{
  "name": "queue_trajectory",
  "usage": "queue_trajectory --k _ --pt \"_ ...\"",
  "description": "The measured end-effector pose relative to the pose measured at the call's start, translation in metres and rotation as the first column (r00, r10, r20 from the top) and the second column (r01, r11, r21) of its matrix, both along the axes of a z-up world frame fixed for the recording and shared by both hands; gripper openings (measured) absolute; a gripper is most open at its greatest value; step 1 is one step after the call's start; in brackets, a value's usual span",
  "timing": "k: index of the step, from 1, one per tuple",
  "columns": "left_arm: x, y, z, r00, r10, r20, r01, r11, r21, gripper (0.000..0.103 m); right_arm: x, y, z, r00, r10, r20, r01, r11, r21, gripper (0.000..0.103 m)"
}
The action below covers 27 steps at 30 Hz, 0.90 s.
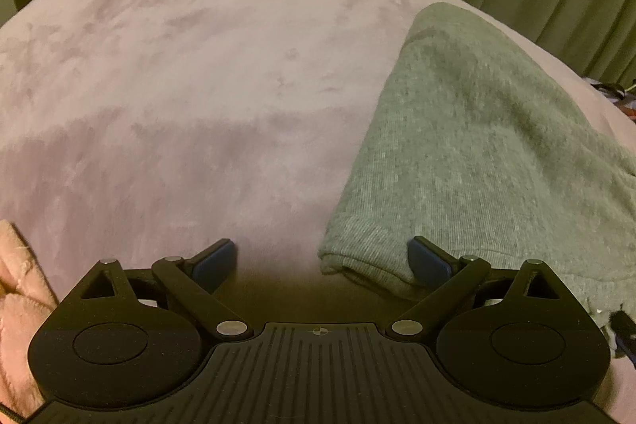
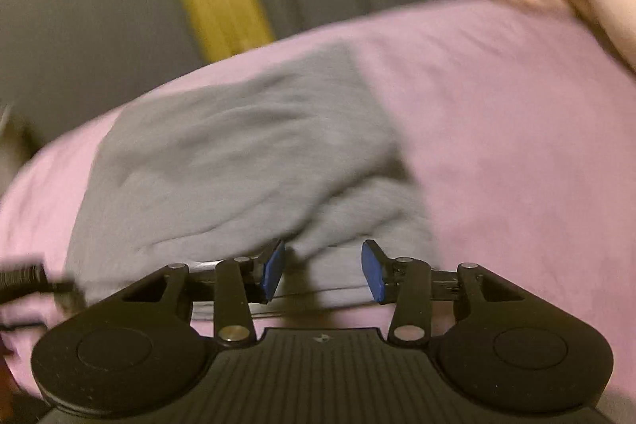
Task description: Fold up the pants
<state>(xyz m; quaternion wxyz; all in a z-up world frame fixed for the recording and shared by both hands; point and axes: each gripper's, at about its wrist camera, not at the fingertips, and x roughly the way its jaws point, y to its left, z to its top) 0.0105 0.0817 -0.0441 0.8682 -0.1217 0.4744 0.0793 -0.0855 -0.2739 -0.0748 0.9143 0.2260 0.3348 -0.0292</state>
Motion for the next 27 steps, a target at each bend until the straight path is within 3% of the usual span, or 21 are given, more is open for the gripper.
queue_trajectory --k 2,4,9,11,12,15,17,20,22,24,26,27 --pt "0.0 0.0 -0.001 1.0 0.004 0.002 -0.004 1.0 -0.001 0.099 -0.007 -0.026 -0.005 0.998 -0.054 0.016 0.05 0.982 0.183 0.043" --pt "0.0 0.0 -0.001 1.0 0.006 0.003 -0.006 1.0 -0.004 0.099 -0.012 -0.042 -0.009 0.995 -0.093 0.017 0.085 0.957 0.278 0.043" --pt "0.0 0.003 0.0 1.0 0.015 0.005 -0.015 1.0 -0.017 0.099 -0.014 -0.047 -0.011 0.996 -0.087 -0.001 0.082 0.939 0.335 0.046" --pt "0.0 0.003 -0.001 1.0 0.016 0.003 -0.016 1.0 -0.021 0.099 -0.013 -0.045 -0.012 0.999 -0.039 -0.006 0.039 0.926 0.375 0.068" --pt "0.001 0.003 -0.002 1.0 0.017 0.001 -0.017 1.0 -0.023 0.099 -0.01 -0.042 -0.013 1.0 0.003 -0.008 0.0 0.909 0.416 0.073" --pt "0.001 0.004 -0.003 1.0 0.018 -0.001 -0.018 1.0 -0.024 0.099 -0.004 -0.035 -0.005 0.998 0.047 0.052 -0.067 0.876 0.477 0.073" --pt "0.001 0.004 -0.002 1.0 0.02 0.005 -0.02 0.999 -0.025 0.098 0.001 -0.031 0.007 0.992 0.051 0.113 -0.099 0.878 0.469 0.073" --pt "-0.004 0.005 0.004 0.998 0.031 0.049 -0.03 0.999 -0.023 0.098 0.012 -0.022 0.029 0.979 0.069 0.19 -0.133 0.928 0.349 0.069" --pt "-0.006 0.004 0.01 0.996 0.02 0.084 -0.017 0.999 -0.033 0.098 0.02 -0.013 0.036 0.965 0.101 0.242 -0.154 0.966 0.208 0.054" --pt "-0.003 0.002 0.016 0.992 0.007 0.123 -0.004 1.0 -0.026 0.098 0.035 -0.003 0.034 0.964 0.126 0.232 -0.133 0.991 0.017 0.051" --pt "0.006 -0.005 0.024 0.986 -0.014 0.166 0.01 1.0 0.024 0.098 0.043 0.007 0.023 0.971 0.146 0.189 -0.104 0.972 -0.212 0.029" --pt "0.012 -0.009 0.028 0.982 -0.027 0.186 0.018 0.999 0.05 0.098 0.043 0.013 0.015 0.97 0.158 0.185 -0.091 0.941 -0.326 0.028"
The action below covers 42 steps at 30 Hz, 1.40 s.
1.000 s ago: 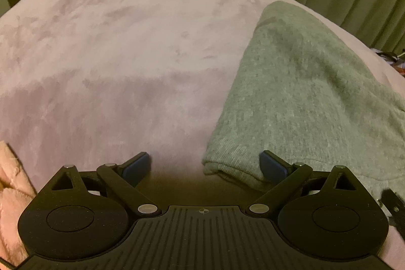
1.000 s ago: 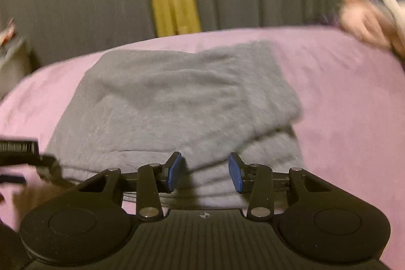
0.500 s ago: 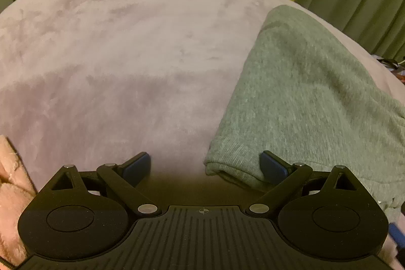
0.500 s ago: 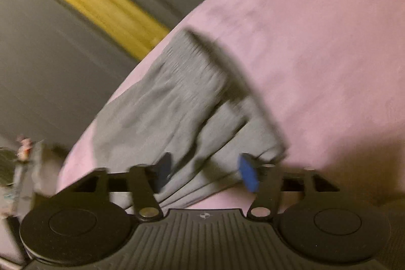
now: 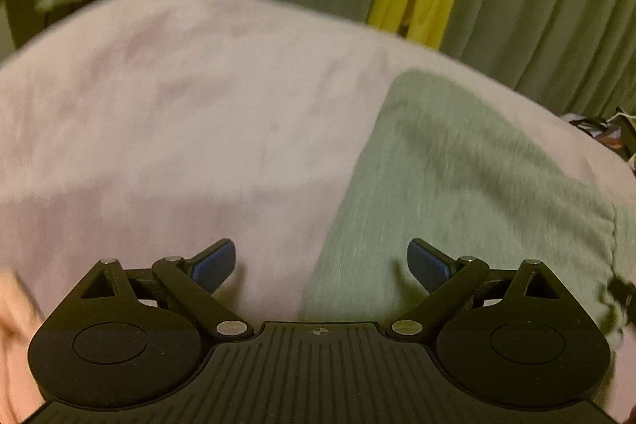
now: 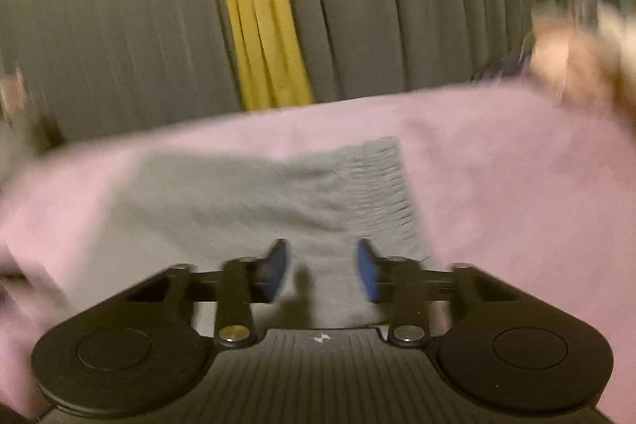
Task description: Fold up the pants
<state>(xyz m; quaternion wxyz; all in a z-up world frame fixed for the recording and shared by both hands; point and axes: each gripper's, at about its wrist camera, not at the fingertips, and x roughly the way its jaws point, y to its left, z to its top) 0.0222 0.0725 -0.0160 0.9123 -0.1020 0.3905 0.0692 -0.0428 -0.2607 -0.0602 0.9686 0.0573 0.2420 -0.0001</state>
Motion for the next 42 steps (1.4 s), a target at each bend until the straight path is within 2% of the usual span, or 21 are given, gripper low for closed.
queue_trajectory --k 1,6,9,11,13,16,18,25,30,31,32,33,35,37,38,42 --pt "0.008 -0.004 0.004 1.0 -0.013 0.019 0.012 1.0 0.025 0.098 -0.001 0.004 -0.006 1.0 -0.012 0.01 0.013 0.998 -0.069 0.029" --pt "0.065 -0.032 0.011 0.997 -0.065 0.047 0.059 0.99 0.128 0.098 0.006 0.001 -0.012 0.999 -0.039 0.02 0.04 0.997 -0.061 0.029" --pt "0.098 -0.055 0.001 0.991 -0.134 0.008 0.13 0.97 0.204 0.098 0.003 0.003 -0.019 0.998 -0.044 0.041 0.047 0.996 -0.082 0.031" --pt "0.118 -0.071 -0.012 0.985 -0.171 -0.029 0.172 0.949 0.266 0.098 0.003 0.003 -0.021 0.998 -0.047 0.051 0.05 0.997 -0.054 0.032" --pt "0.136 -0.077 -0.025 0.98 -0.182 -0.078 0.197 0.937 0.288 0.098 -0.003 -0.003 -0.021 0.997 -0.047 0.059 0.048 0.999 -0.02 0.032" --pt "0.155 -0.075 -0.028 0.984 -0.162 -0.068 0.175 0.944 0.279 0.1 0.003 -0.009 -0.023 0.997 -0.045 0.069 0.044 0.999 0.021 0.032" --pt "0.161 -0.077 -0.025 0.984 -0.166 -0.064 0.178 0.938 0.299 0.1 0.003 -0.009 -0.024 0.996 -0.049 0.075 0.047 0.999 0.029 0.032" --pt "0.143 -0.082 -0.025 0.978 -0.185 -0.096 0.207 0.915 0.347 0.1 0.002 -0.01 -0.024 0.995 -0.059 0.082 0.056 0.998 0.04 0.033" --pt "0.1 -0.083 -0.026 0.967 -0.218 -0.132 0.253 0.893 0.372 0.1 0.002 -0.01 -0.023 0.995 -0.067 0.078 0.064 0.997 0.047 0.033" --pt "0.088 -0.084 -0.027 0.961 -0.238 -0.14 0.274 0.882 0.383 0.099 0.003 -0.01 -0.023 0.995 -0.07 0.078 0.066 0.997 0.048 0.036" --pt "0.077 -0.084 -0.029 0.959 -0.246 -0.139 0.281 0.873 0.398 0.099 0.003 -0.011 -0.024 0.994 -0.079 0.073 0.075 0.996 0.046 0.051" --pt "0.065 -0.084 -0.03 0.959 -0.251 -0.134 0.284 0.867 0.41 0.099 0.006 -0.012 -0.026 0.994 -0.098 0.049 0.095 0.994 0.052 0.057" --pt "0.048 -0.078 -0.032 0.962 -0.238 -0.133 0.272 0.883 0.384 0.099 0.01 -0.025 -0.032 0.991 -0.13 -0.01 0.131 0.982 0.136 0.082" --pt "0.036 -0.066 -0.033 0.971 -0.203 -0.129 0.235 0.915 0.328 0.099 0.015 -0.048 -0.044 0.986 -0.135 -0.099 0.161 0.933 0.322 0.087" --pt "0.03 -0.062 -0.033 0.973 -0.192 -0.125 0.222 0.925 0.309 0.099 0.015 -0.055 -0.047 0.985 -0.129 -0.116 0.164 0.913 0.374 0.088" --pt "0.02 -0.053 -0.032 0.975 -0.18 -0.131 0.212 0.932 0.294 0.099 0.014 -0.047 -0.043 0.985 -0.099 -0.139 0.141 0.929 0.343 0.091"
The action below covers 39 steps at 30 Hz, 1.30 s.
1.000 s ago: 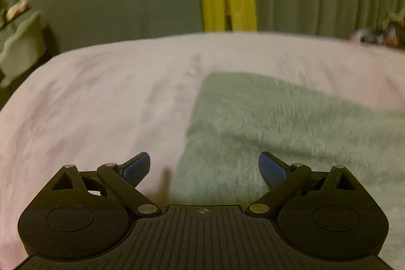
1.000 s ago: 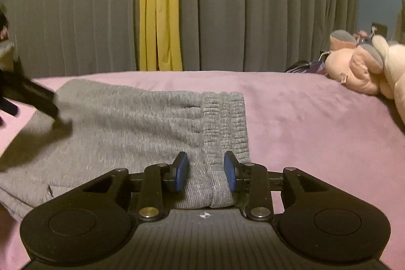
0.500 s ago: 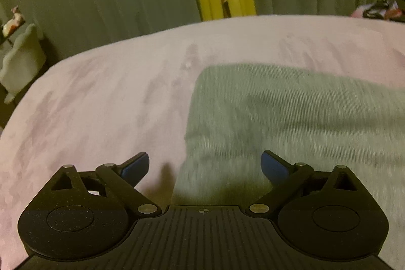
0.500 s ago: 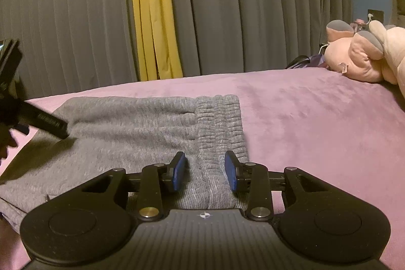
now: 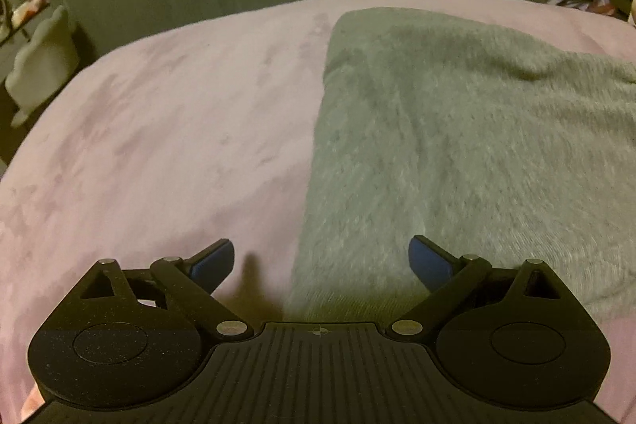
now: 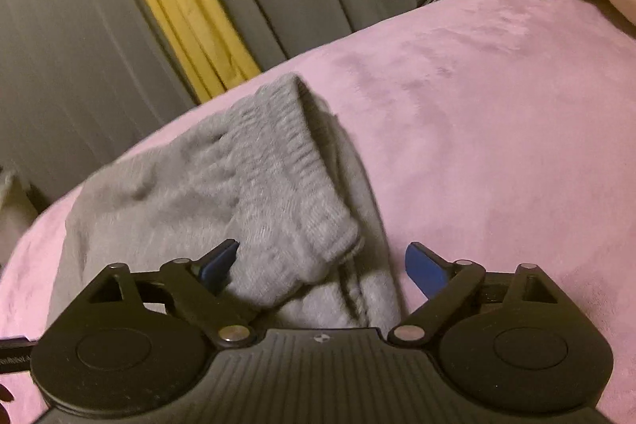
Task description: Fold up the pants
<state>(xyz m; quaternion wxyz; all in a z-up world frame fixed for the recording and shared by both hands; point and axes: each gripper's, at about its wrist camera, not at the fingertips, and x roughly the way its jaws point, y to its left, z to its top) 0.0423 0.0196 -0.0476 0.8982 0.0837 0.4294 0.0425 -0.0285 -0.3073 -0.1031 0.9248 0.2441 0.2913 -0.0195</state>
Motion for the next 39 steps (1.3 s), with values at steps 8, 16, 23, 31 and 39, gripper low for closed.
queue_trajectory --k 8,16,23,31,39 --pt "-0.002 0.01 0.003 0.999 0.026 -0.025 -0.028 0.998 -0.051 0.099 -0.003 0.004 -0.002 0.999 0.03 -0.039 -0.029 0.999 0.031 0.098" --pt "-0.007 0.018 0.004 0.997 0.063 -0.052 -0.068 0.992 -0.105 0.099 -0.004 0.004 -0.001 0.998 0.026 -0.058 -0.024 0.999 0.045 0.099" --pt "-0.01 0.028 0.004 0.993 0.095 -0.075 -0.107 0.981 -0.165 0.099 -0.011 -0.004 -0.001 0.997 0.029 -0.07 -0.019 0.991 0.129 0.099" --pt "-0.011 0.067 -0.005 0.976 0.148 -0.161 -0.2 0.901 -0.385 0.1 -0.02 -0.035 -0.01 0.997 0.034 -0.066 -0.005 0.917 0.4 0.099" --pt "-0.004 0.07 0.005 0.988 0.049 -0.145 -0.101 0.921 -0.377 0.098 -0.027 -0.081 -0.04 0.998 -0.002 -0.066 0.049 0.696 0.716 0.099"
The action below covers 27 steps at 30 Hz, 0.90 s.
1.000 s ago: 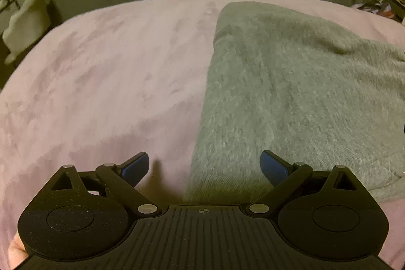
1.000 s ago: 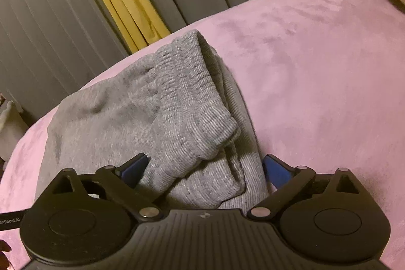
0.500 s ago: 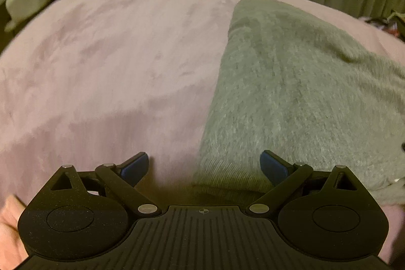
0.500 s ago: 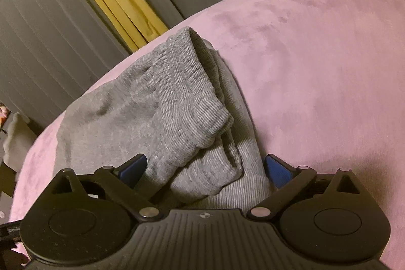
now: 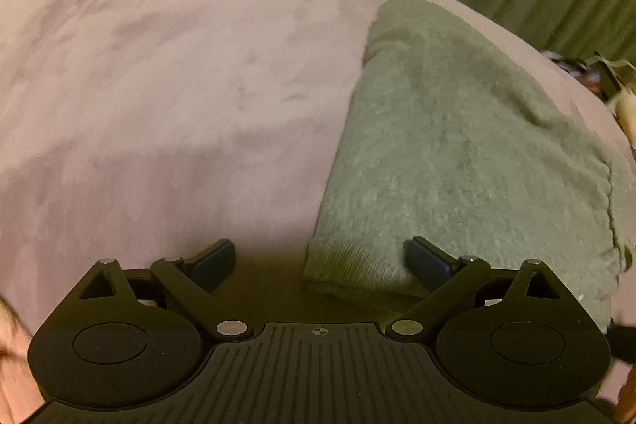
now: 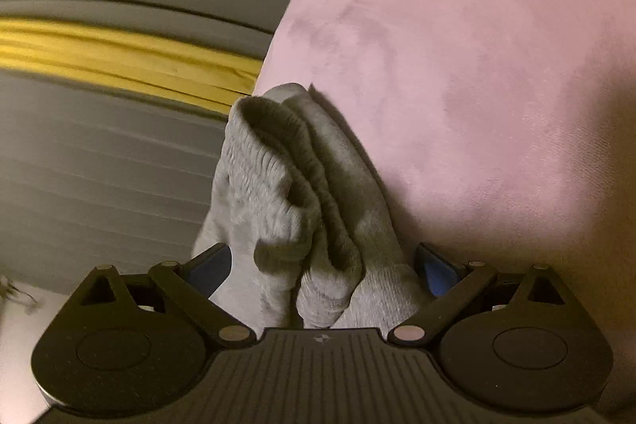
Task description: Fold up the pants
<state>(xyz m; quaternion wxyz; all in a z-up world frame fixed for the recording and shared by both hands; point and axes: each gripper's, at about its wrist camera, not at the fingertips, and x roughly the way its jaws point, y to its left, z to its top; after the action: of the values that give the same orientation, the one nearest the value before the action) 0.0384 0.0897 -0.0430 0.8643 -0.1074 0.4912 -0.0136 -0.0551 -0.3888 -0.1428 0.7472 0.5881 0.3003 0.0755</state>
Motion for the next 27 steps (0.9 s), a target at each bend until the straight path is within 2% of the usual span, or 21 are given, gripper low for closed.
queue_trajectory --k 1,4,5,7,10,11,13,16,18,20,21,24,26,27 --pt "0.004 0.0 0.0 1.0 -0.031 0.002 0.031 0.999 0.007 0.098 0.002 -0.004 -0.003 1.0 0.006 -0.001 -0.006 1.0 0.028 0.099" --pt "0.02 0.0 0.001 0.994 -0.11 -0.005 0.11 0.994 0.018 0.086 0.016 -0.011 -0.008 0.998 0.062 0.008 -0.062 0.994 0.092 0.099" --pt "0.027 0.001 0.002 0.993 -0.12 0.002 0.12 0.993 0.014 0.081 0.022 -0.013 -0.009 0.996 0.084 0.009 -0.084 0.991 0.102 0.099" --pt "0.04 0.005 0.008 0.994 -0.105 0.031 0.104 0.994 0.017 0.08 0.033 -0.014 -0.007 0.991 0.131 0.013 -0.132 0.986 0.1 0.099" --pt "0.063 0.01 0.008 0.996 -0.08 0.032 0.082 0.995 -0.06 0.081 0.051 -0.012 -0.005 0.983 0.183 0.008 -0.183 0.979 0.087 0.099" --pt "0.07 0.009 0.005 0.997 -0.082 0.014 0.082 0.994 -0.071 0.086 0.057 -0.011 -0.004 0.98 0.197 0.004 -0.197 0.977 0.078 0.099" --pt "0.082 -0.002 -0.002 0.993 -0.12 -0.008 0.119 0.992 -0.05 0.096 0.069 -0.008 0.0 0.974 0.226 0.003 -0.226 0.973 0.05 0.099" --pt "0.092 -0.023 -0.004 0.984 -0.18 0.007 0.18 0.984 0.016 0.097 0.083 0.002 0.011 0.963 0.269 0.019 -0.268 0.963 -0.023 0.098" --pt "0.097 -0.033 -0.004 0.978 -0.206 0.02 0.206 0.979 0.011 0.098 0.089 0.011 0.018 0.952 0.306 0.021 -0.303 0.948 -0.098 0.087" --pt "0.103 -0.036 -0.005 0.977 -0.21 0.03 0.211 0.977 -0.027 0.096 0.088 0.013 0.021 0.938 0.346 0.007 -0.34 0.924 -0.174 0.069" --pt "0.105 -0.035 -0.004 0.978 -0.204 0.039 0.206 0.977 -0.058 0.095 0.09 0.012 0.02 0.935 0.355 0.002 -0.349 0.92 -0.181 0.068" --pt "0.11 -0.026 -0.003 0.978 -0.198 0.066 0.206 0.966 -0.157 0.085 0.093 0.003 0.014 0.931 0.365 0.003 -0.361 0.924 -0.122 0.068" --pt "0.112 -0.02 -0.005 0.977 -0.199 0.075 0.211 0.949 -0.232 0.066 0.095 0.004 0.014 0.931 0.366 0.002 -0.363 0.924 -0.116 0.07" --pt "0.113 -0.017 -0.007 0.978 -0.197 0.07 0.208 0.939 -0.274 0.064 0.098 0.005 0.014 0.932 0.363 0.0 -0.361 0.926 -0.112 0.072"
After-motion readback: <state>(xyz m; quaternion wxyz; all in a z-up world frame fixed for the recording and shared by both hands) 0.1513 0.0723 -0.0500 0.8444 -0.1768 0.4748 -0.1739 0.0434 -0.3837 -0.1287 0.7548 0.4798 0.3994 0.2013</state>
